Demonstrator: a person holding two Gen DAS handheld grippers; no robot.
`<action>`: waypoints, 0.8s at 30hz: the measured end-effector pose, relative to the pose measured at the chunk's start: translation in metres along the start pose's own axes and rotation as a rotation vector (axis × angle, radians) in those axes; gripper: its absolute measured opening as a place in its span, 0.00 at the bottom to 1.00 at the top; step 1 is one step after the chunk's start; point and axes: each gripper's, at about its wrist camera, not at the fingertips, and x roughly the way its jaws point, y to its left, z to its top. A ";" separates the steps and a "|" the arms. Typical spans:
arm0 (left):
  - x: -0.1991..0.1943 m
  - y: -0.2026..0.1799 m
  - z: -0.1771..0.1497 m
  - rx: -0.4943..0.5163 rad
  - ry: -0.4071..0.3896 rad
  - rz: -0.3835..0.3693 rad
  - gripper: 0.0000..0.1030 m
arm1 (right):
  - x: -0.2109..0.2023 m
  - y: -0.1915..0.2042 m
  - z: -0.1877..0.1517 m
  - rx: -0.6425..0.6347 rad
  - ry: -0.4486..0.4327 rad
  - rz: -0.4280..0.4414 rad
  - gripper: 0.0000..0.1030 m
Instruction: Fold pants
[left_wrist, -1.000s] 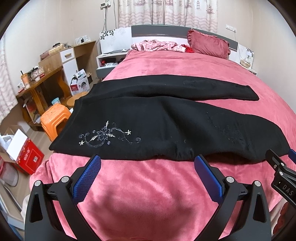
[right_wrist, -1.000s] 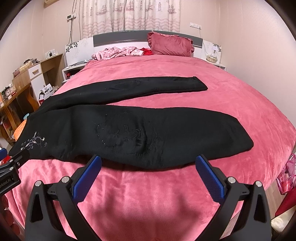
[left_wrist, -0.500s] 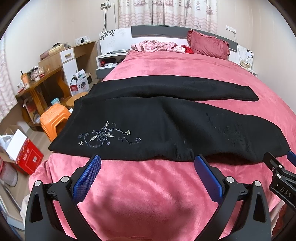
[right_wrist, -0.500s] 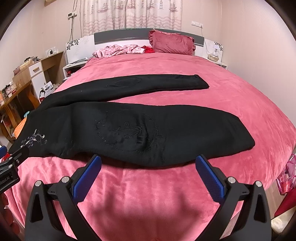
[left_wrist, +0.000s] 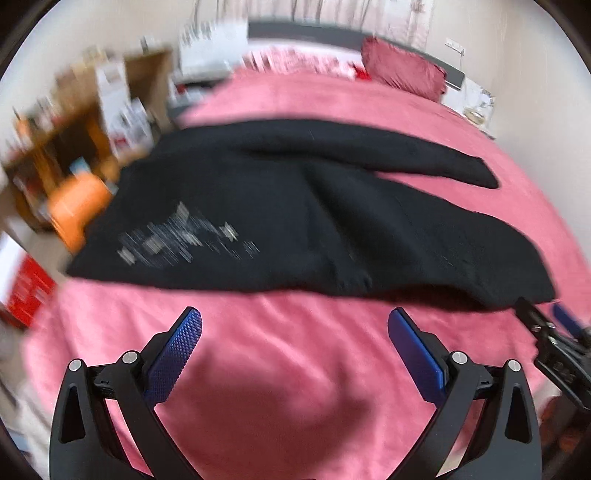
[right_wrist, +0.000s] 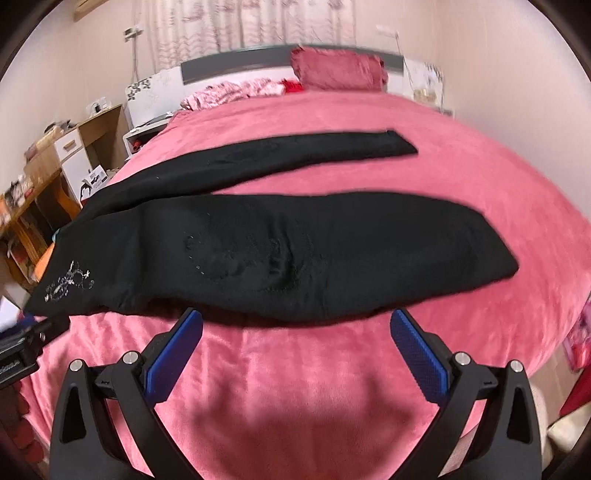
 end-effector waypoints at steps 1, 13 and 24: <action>0.004 0.009 0.000 -0.055 0.025 -0.058 0.97 | 0.003 -0.006 0.000 0.033 0.019 0.011 0.98; 0.019 0.080 -0.001 -0.308 -0.050 -0.083 0.97 | 0.027 -0.113 0.011 0.407 0.103 0.135 0.77; 0.032 0.130 -0.003 -0.402 -0.117 -0.210 0.97 | 0.037 -0.213 -0.009 0.755 0.069 0.247 0.64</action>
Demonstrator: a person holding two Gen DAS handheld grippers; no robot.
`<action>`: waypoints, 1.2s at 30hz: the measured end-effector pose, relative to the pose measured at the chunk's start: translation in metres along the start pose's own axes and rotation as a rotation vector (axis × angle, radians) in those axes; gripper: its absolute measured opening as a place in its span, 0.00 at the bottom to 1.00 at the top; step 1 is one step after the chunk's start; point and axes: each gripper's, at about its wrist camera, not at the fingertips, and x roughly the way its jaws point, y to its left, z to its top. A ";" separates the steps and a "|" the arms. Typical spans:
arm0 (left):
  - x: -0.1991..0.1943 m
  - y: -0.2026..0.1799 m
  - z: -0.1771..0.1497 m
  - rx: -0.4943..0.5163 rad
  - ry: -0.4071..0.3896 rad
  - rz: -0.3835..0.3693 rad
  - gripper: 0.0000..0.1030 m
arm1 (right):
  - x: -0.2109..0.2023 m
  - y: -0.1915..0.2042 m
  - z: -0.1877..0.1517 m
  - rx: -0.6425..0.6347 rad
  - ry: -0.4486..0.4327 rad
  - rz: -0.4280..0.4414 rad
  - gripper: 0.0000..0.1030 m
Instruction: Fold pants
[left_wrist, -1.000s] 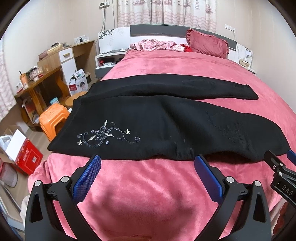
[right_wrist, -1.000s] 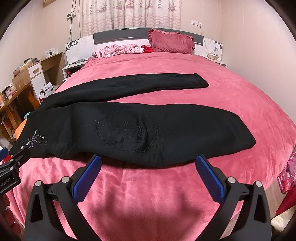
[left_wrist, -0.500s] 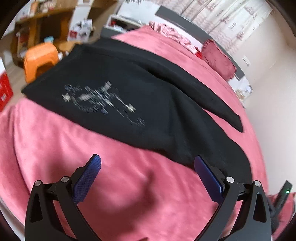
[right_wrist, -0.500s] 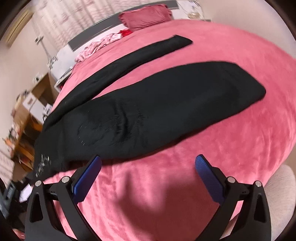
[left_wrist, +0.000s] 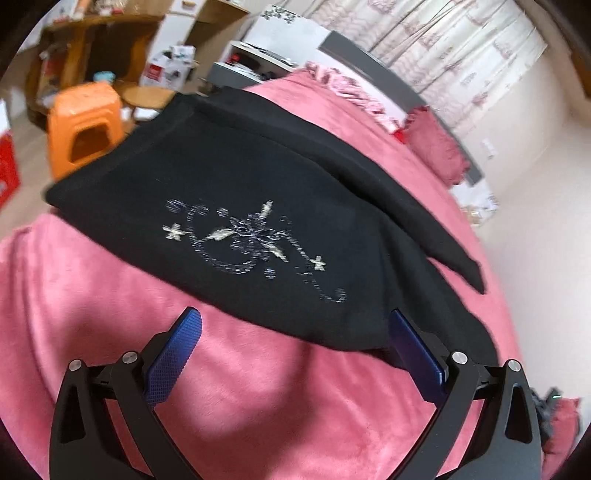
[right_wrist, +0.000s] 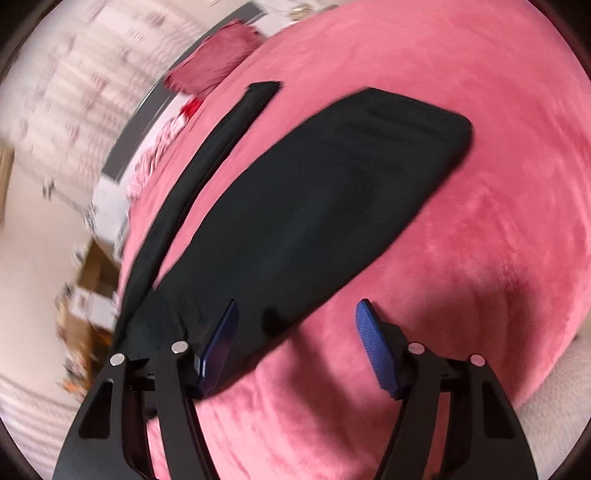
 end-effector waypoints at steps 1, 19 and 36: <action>0.000 0.004 0.000 -0.020 -0.006 0.000 0.97 | 0.000 -0.007 0.001 0.039 -0.003 0.017 0.63; -0.016 0.059 0.023 -0.210 -0.152 0.072 0.97 | -0.008 -0.040 0.012 0.027 -0.108 0.100 0.30; 0.011 0.091 0.065 -0.311 -0.069 0.194 0.36 | 0.013 -0.010 0.049 0.058 -0.069 0.038 0.22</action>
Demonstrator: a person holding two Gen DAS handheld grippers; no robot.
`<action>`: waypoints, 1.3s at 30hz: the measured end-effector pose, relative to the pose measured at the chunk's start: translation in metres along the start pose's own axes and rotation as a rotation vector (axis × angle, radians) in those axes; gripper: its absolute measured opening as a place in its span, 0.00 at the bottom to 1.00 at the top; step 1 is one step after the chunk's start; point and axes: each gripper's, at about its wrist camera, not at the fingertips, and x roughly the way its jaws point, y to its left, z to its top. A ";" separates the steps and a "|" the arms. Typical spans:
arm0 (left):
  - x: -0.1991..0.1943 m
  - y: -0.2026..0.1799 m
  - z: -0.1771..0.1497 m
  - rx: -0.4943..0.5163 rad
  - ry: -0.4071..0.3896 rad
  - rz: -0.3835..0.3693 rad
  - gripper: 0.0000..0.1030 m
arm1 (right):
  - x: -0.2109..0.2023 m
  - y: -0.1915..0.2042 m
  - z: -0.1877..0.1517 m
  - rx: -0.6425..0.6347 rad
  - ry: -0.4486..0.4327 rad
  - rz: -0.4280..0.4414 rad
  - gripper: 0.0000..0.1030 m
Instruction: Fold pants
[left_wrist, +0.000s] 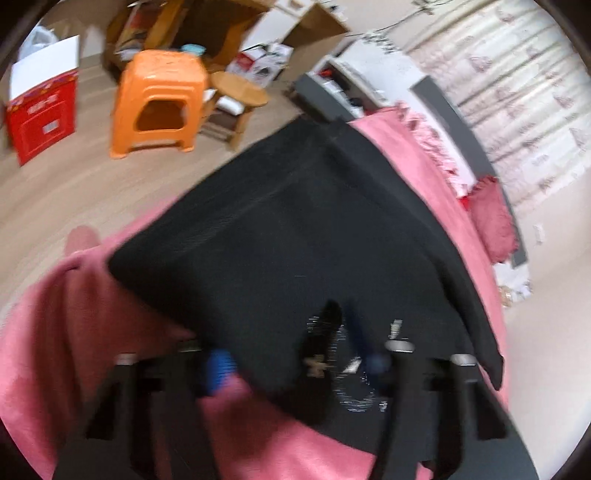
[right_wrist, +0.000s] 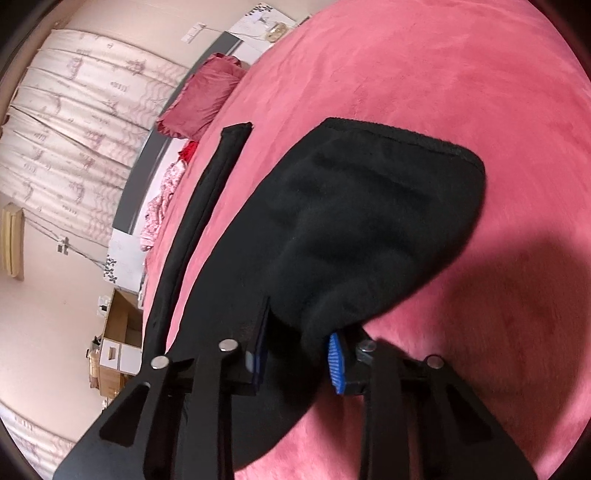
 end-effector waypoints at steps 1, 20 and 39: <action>0.000 0.004 0.001 -0.007 0.016 0.008 0.30 | 0.000 0.002 0.002 -0.001 0.003 -0.004 0.21; -0.098 0.001 0.001 0.212 0.136 -0.112 0.05 | -0.082 0.019 0.047 -0.145 -0.093 -0.071 0.07; -0.101 0.033 -0.051 0.198 0.316 -0.013 0.09 | -0.093 -0.051 0.046 -0.074 -0.148 -0.389 0.35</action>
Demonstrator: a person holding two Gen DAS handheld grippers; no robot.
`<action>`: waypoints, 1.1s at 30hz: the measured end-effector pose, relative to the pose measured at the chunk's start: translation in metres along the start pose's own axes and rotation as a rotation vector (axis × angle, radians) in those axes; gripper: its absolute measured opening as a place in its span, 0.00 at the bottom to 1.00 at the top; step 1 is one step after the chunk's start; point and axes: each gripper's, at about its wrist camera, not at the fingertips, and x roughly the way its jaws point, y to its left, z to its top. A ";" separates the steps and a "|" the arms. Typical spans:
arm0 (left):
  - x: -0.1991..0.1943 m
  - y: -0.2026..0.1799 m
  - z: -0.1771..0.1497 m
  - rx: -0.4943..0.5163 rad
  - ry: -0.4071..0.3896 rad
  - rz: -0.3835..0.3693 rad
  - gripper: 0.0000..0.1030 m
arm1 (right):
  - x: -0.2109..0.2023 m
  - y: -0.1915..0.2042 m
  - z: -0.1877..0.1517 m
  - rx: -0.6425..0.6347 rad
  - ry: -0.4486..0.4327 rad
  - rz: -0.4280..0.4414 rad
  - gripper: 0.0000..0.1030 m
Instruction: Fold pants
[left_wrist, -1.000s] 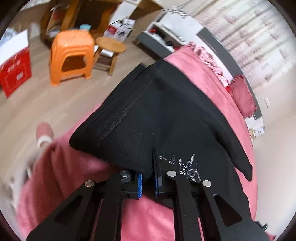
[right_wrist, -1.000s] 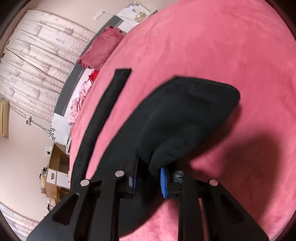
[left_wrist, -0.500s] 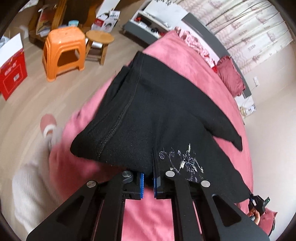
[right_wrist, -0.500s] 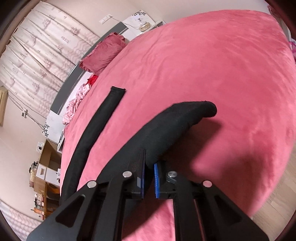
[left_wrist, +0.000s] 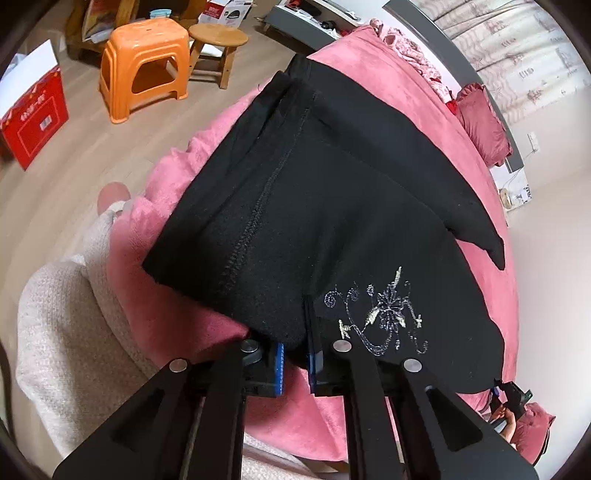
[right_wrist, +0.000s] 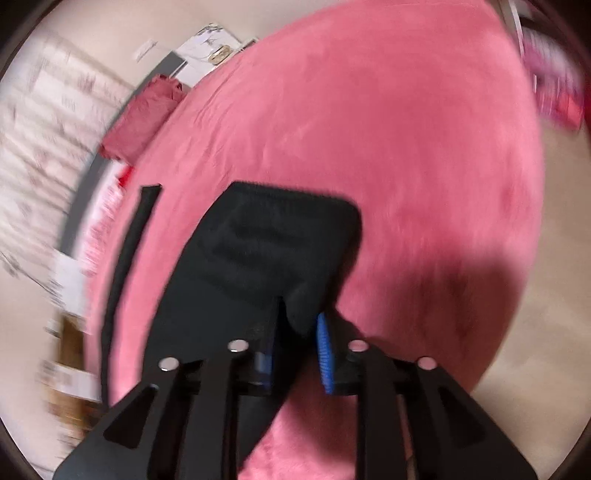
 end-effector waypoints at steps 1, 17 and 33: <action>-0.004 0.002 0.000 -0.012 -0.010 -0.009 0.13 | -0.006 0.007 0.001 -0.034 -0.043 -0.068 0.54; -0.070 0.049 0.016 -0.254 -0.340 0.104 0.85 | 0.005 0.162 -0.097 -0.562 -0.136 -0.105 0.98; -0.005 -0.027 0.062 -0.061 -0.296 0.070 0.89 | 0.080 0.270 -0.214 -0.926 -0.044 0.109 0.98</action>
